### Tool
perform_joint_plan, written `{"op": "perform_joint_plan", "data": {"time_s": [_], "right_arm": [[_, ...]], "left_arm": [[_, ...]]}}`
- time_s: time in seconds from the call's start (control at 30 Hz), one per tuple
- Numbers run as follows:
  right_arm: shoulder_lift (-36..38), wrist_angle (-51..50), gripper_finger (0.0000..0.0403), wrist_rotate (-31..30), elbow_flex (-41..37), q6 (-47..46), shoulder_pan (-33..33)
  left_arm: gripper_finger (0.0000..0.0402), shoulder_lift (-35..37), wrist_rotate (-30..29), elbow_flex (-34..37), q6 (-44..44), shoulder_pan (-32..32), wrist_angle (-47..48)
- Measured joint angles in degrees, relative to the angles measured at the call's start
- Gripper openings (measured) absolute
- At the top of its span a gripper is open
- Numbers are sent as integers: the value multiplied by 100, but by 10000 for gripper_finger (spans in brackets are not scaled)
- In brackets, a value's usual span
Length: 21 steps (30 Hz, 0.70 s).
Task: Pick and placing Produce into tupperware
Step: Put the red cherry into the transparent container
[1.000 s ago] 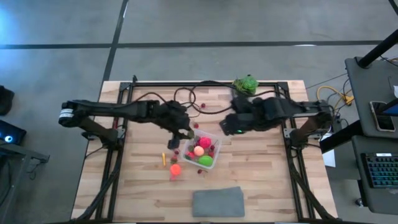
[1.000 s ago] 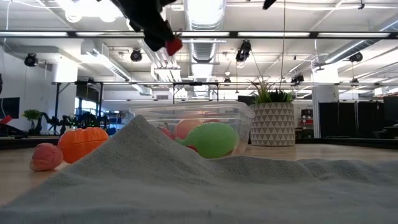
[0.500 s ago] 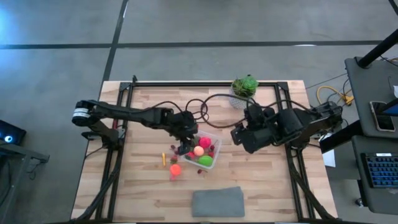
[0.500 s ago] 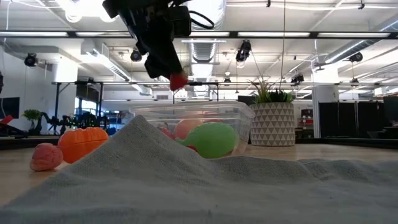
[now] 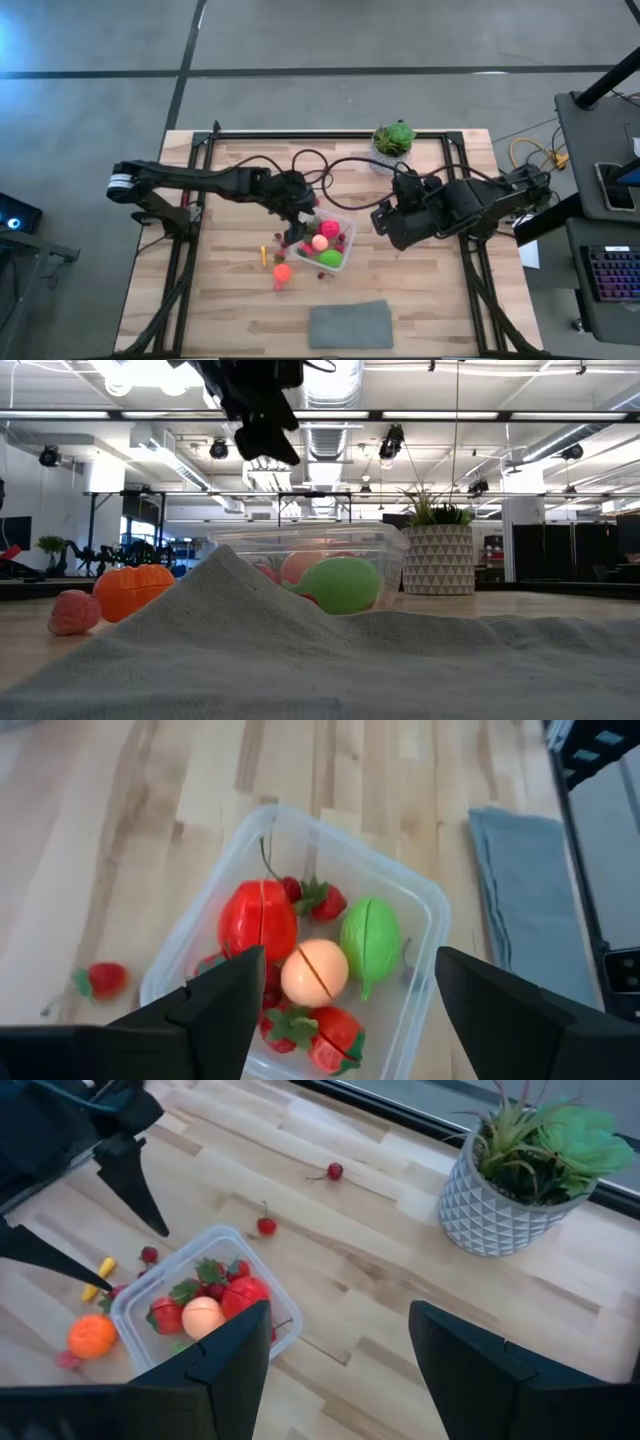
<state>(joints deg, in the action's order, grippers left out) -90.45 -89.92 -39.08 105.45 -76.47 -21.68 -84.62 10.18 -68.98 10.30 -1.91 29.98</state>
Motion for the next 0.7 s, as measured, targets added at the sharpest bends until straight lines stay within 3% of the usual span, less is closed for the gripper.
{"op": "perform_joint_plan", "data": {"time_s": [0.3, 0.7], "right_arm": [[95, -7, 231, 93, 80, 65, 200], [31, 214, 231, 1121, -272, 411, 1002]], "left_arm": [[278, 637, -14, 6, 118, -210, 540], [278, 1181, -26, 433, -172, -291, 1597]]}}
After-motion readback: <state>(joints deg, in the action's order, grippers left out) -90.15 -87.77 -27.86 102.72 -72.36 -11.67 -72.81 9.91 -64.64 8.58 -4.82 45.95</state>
